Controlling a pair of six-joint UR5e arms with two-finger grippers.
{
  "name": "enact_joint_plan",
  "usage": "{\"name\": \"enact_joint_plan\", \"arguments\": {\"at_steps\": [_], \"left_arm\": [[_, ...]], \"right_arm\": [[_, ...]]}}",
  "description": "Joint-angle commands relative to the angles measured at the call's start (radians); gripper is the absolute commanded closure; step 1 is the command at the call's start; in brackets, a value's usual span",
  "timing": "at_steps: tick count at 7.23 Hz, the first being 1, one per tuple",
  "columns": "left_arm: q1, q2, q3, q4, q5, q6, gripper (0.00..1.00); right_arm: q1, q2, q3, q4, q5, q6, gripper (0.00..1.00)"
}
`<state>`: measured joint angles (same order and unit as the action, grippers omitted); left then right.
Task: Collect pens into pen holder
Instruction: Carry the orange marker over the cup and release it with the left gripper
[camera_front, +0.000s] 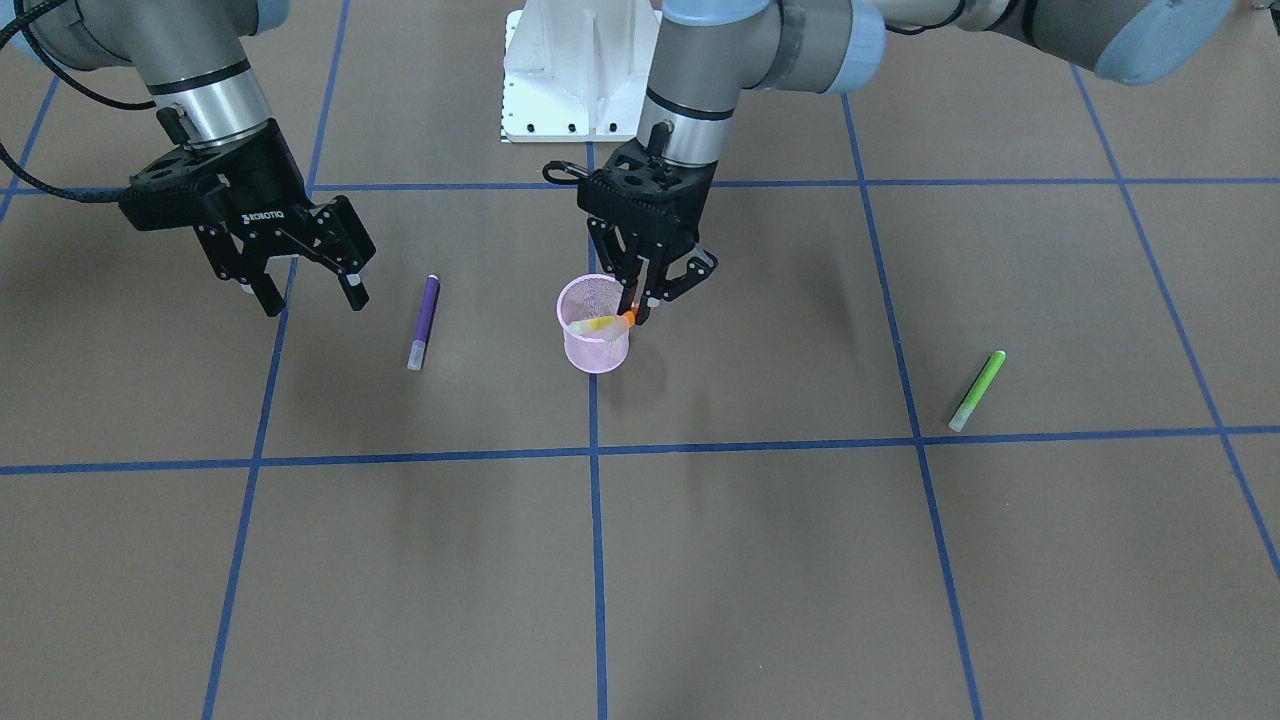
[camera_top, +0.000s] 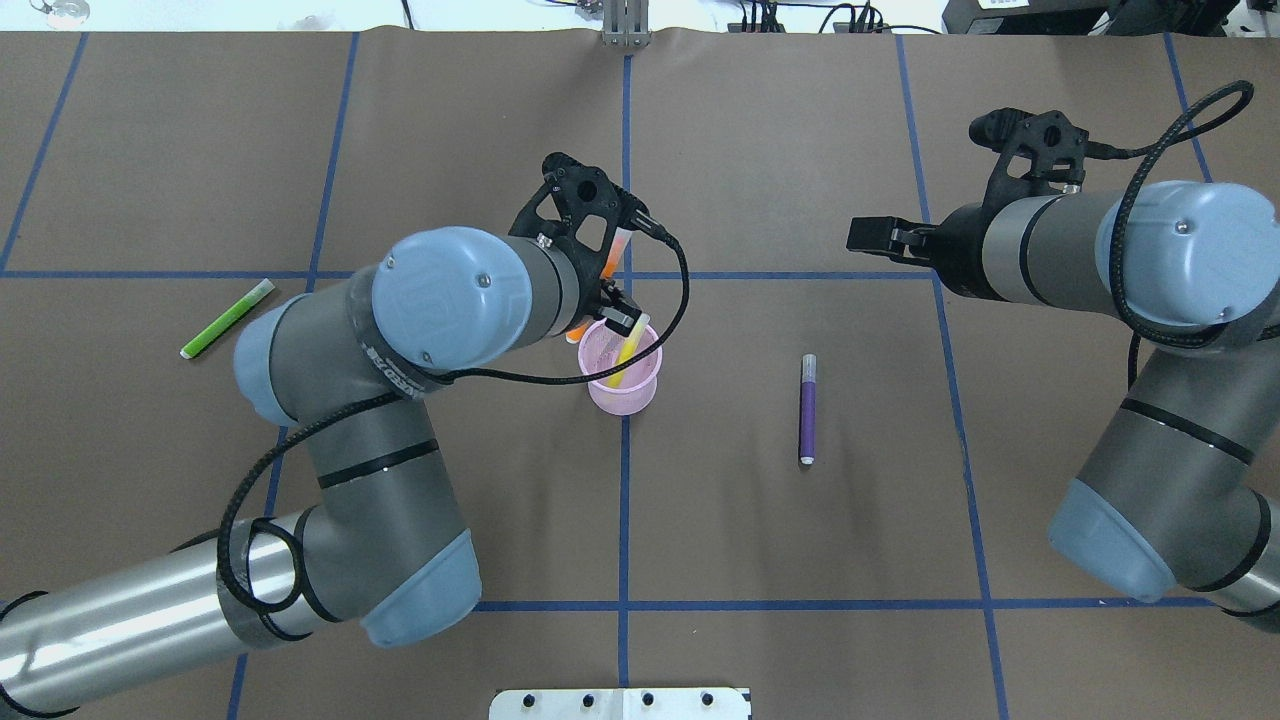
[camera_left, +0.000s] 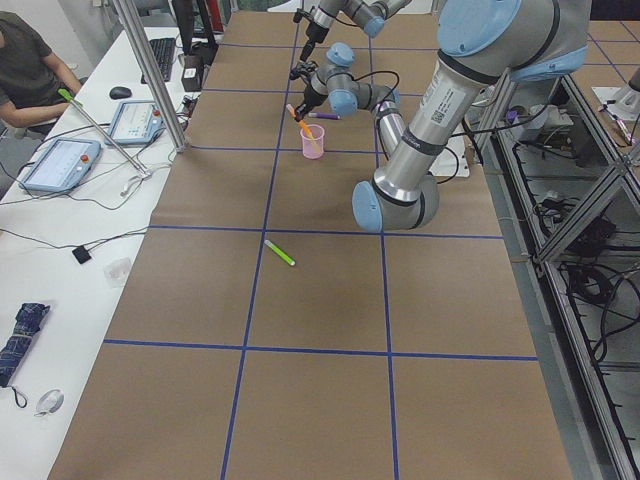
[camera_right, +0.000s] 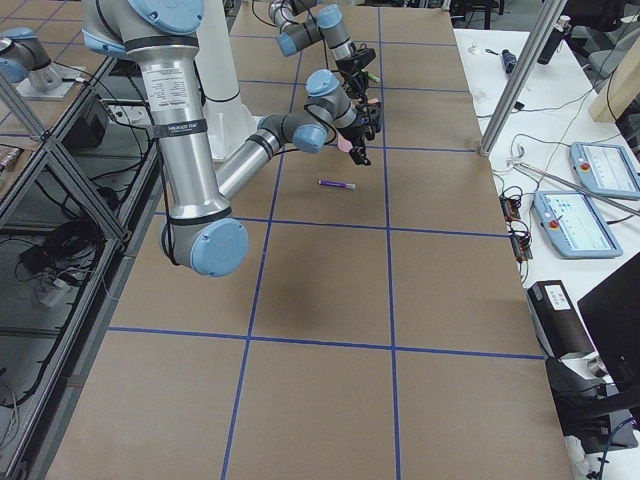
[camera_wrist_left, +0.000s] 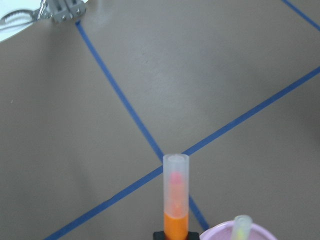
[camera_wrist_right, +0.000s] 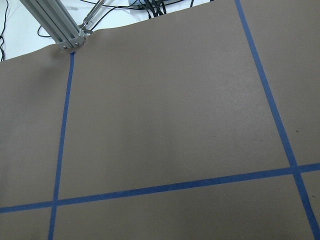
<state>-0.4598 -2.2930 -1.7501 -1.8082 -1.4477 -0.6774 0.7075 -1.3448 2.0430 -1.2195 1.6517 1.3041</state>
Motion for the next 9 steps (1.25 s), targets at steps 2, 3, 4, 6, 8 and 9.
{"name": "enact_joint_plan", "arguments": {"at_steps": [2,3,4,6,8,9], "left_arm": [[0.052,0.001,0.012,-0.045,0.082,-0.007,0.96],[0.056,0.000,0.015,-0.052,0.084,-0.008,0.73],[0.058,0.001,0.017,-0.052,0.084,-0.007,0.23],[0.056,0.000,0.026,-0.080,0.121,-0.036,0.00],[0.050,0.012,0.011,-0.073,0.115,-0.066,0.00],[0.047,0.041,0.018,-0.065,0.112,-0.310,0.00]], "right_arm": [[0.004,0.000,-0.012,0.000,-0.001,0.000,0.01],[0.004,0.000,-0.015,0.000,-0.001,0.000,0.01],[0.003,0.000,-0.027,0.000,-0.001,0.000,0.01],[-0.005,0.010,-0.043,-0.002,-0.012,0.018,0.01],[-0.054,0.021,-0.093,-0.003,-0.018,0.018,0.01],[-0.103,0.064,-0.139,-0.027,-0.019,0.029,0.01]]}}
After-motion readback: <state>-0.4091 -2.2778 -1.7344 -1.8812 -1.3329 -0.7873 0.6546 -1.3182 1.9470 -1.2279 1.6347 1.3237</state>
